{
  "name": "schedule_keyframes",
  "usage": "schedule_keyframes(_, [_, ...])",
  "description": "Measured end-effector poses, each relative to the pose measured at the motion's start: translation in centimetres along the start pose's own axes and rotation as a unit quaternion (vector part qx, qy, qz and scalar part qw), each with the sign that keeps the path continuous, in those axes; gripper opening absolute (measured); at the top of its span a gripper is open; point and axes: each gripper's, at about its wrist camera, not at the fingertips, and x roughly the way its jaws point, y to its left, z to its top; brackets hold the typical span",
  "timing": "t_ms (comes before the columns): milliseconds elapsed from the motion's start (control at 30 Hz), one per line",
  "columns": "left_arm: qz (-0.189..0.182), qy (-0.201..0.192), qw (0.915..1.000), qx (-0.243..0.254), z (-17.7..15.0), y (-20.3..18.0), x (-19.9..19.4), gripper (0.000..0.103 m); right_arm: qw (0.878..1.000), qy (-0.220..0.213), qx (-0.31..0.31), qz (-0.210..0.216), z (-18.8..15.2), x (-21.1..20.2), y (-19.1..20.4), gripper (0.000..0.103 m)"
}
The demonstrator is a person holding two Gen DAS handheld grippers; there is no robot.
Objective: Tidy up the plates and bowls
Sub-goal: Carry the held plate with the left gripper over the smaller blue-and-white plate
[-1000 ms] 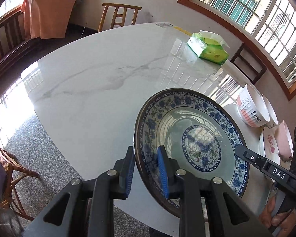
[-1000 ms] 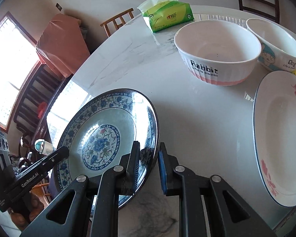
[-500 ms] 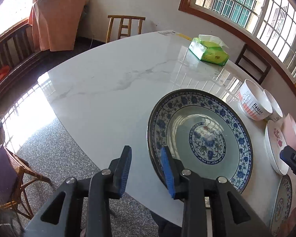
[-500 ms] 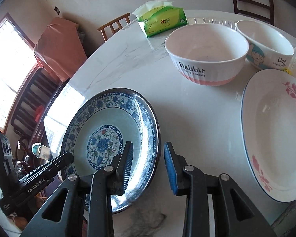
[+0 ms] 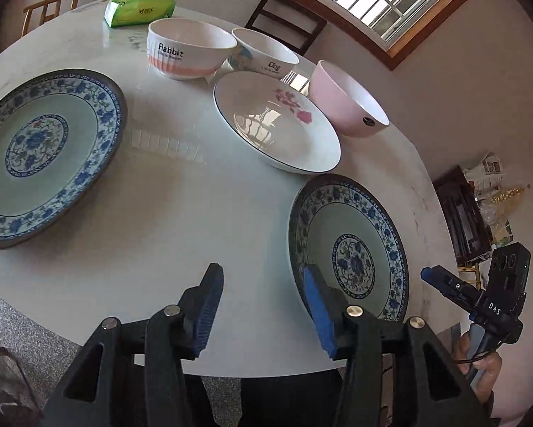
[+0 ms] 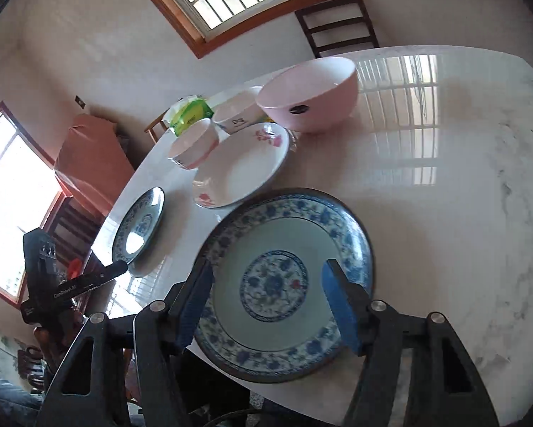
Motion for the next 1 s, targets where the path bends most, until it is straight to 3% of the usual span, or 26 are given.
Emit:
schedule_keyframes(133, [0.006, 0.023, 0.9997, 0.007, -0.1, -1.5, 2.1, 0.048, 0.999, 0.01, 0.033, 0.01, -0.7, 0.6, -3.6, 0.049])
schedule_keyframes(333, [-0.005, 0.042, 0.9987, -0.029, -0.1, -1.4, 3.7, 0.048, 0.998, 0.014, 0.038, 0.037, -0.7, 2.1, -5.1, 0.049])
schedule_keyframes(400, [-0.006, 0.032, 0.9987, -0.039, -0.1, -1.1, 3.3, 0.048, 0.998, 0.017, 0.041, 0.052, -0.7, 2.4, -5.3, 0.049])
schedule_keyframes(700, [0.049, 0.035, 0.9981, 0.016, -0.4, -3.3, 4.0, 0.046, 0.995, 0.039, 0.036, 0.085, -0.6, 4.6, -5.3, 0.048])
schedule_keyframes(733, [0.053, 0.039, 0.9974, 0.029, -0.4, -3.7, 4.3, 0.028, 0.995, 0.042, 0.036, 0.089, -0.6, 4.8, -5.2, 0.046])
schedule_keyframes(767, [0.061, 0.041, 0.9966, 0.035, -0.5, -3.9, 4.5, 0.023, 0.994, 0.045, 0.036, 0.092, -0.6, 5.0, -5.0, 0.044])
schedule_keyframes(1000, [0.045, 0.031, 0.9984, 0.013, -0.6, -2.9, 4.3, 0.019, 0.996, 0.043, 0.025, 0.069, -1.7, 4.9, -4.9, 0.015])
